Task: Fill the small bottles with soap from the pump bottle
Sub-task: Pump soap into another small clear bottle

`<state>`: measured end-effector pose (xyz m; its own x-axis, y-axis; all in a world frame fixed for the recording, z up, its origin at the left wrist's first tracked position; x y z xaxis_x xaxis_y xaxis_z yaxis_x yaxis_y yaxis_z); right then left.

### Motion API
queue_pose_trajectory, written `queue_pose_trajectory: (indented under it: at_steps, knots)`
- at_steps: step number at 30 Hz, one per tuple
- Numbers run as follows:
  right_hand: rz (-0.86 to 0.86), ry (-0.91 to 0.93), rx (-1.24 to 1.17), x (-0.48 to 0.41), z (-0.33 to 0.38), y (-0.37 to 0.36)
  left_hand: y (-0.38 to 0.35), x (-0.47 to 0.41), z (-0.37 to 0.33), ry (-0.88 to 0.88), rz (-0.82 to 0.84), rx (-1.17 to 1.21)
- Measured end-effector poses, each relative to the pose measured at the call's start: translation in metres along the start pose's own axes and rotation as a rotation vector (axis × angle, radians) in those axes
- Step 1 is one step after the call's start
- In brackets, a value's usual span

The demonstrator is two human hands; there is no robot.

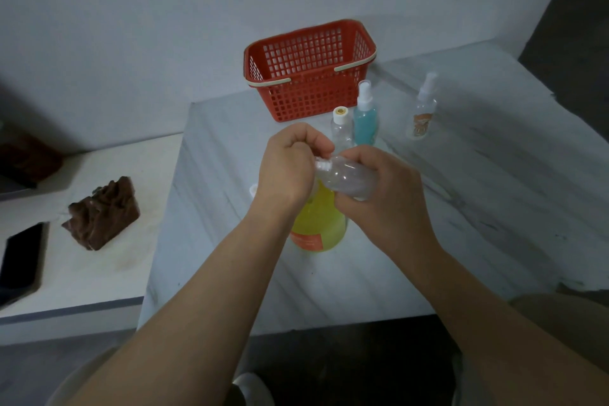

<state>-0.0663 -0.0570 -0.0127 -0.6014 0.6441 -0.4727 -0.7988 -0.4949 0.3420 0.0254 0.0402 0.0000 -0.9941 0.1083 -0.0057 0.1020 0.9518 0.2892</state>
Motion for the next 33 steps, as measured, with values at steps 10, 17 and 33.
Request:
queue_pose_trajectory:
  at_steps: [10,17,33]
  knots:
    - [-0.049,0.02,-0.02,-0.002,0.012,0.009,0.004,0.003,-0.011,0.014,0.02,0.052]
    - [-0.041,0.007,-0.013,-0.003,0.01,0.007,0.003,0.002,-0.011,0.012,0.041,0.051]
    - [0.035,-0.008,-0.001,-0.001,-0.001,-0.001,0.0,0.001,-0.002,0.004,0.011,-0.016]
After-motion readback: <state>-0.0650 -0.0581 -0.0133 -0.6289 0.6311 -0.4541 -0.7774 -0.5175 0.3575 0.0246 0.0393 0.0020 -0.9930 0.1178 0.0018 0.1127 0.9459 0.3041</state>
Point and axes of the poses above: each hand's wrist, its own x-axis away from the middle knuckle, its own y-axis out of the back of the hand, z = x × y, the point moved 7 cm from there along -x, towards the middle knuckle, and after that the axes turned 14 degrees about -z, right-handed, at the moved point
